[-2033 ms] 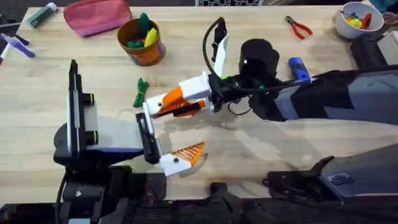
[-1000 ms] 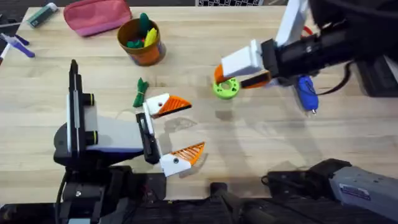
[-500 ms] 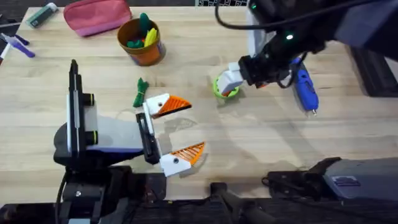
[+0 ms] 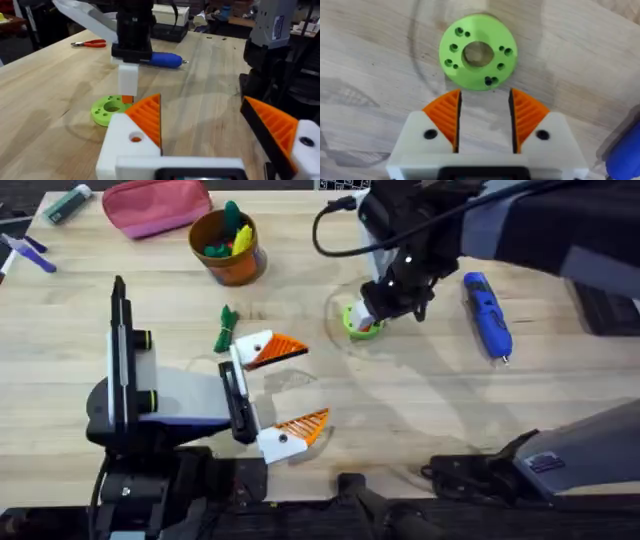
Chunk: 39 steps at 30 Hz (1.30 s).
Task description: Pick up the gripper from the table and insert it into the empty holder that is missing its gripper. Then pick up a screw, insert it into the mounting hole, and use the screwdriver to tighten it. Finally, clean up the table by picking up the vegetable and placing it into the bucket.
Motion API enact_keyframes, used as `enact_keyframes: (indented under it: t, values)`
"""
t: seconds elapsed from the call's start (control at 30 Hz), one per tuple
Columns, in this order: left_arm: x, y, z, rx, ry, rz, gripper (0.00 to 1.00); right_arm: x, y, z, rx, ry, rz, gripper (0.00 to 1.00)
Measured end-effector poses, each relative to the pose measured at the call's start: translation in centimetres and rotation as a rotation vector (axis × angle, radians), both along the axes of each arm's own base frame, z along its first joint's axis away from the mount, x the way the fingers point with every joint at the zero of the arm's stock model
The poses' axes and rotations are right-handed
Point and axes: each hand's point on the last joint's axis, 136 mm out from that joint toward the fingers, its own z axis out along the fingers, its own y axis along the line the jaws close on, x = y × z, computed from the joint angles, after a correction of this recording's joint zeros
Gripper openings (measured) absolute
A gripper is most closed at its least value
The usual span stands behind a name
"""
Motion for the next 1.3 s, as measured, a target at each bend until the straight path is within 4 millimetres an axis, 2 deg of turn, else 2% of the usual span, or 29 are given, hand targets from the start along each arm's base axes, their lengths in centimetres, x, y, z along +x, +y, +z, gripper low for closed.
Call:
enact_keyframes:
  t: [0.13,0.47,0.77,1.3]
  values:
    - [0.0,0.0,0.0,0.000,0.000,0.000,0.985,0.2,0.4,-0.3,-0.002,-0.008,0.034,0.439]
    - [0.0,0.0,0.0,0.000,0.000,0.000,0.985,0.7,-0.1,-1.9,-0.060,0.002,0.048,0.337]
    - [0.0,0.0,0.0,0.000,0.000,0.000,0.985,1.3,0.1,-1.9,-0.053,-0.020,0.050,0.212]
    - [0.0,0.0,0.0,0.000,0.000,0.000,0.985,1.2,0.3,-2.2,-0.058,-0.015,0.056,0.189]
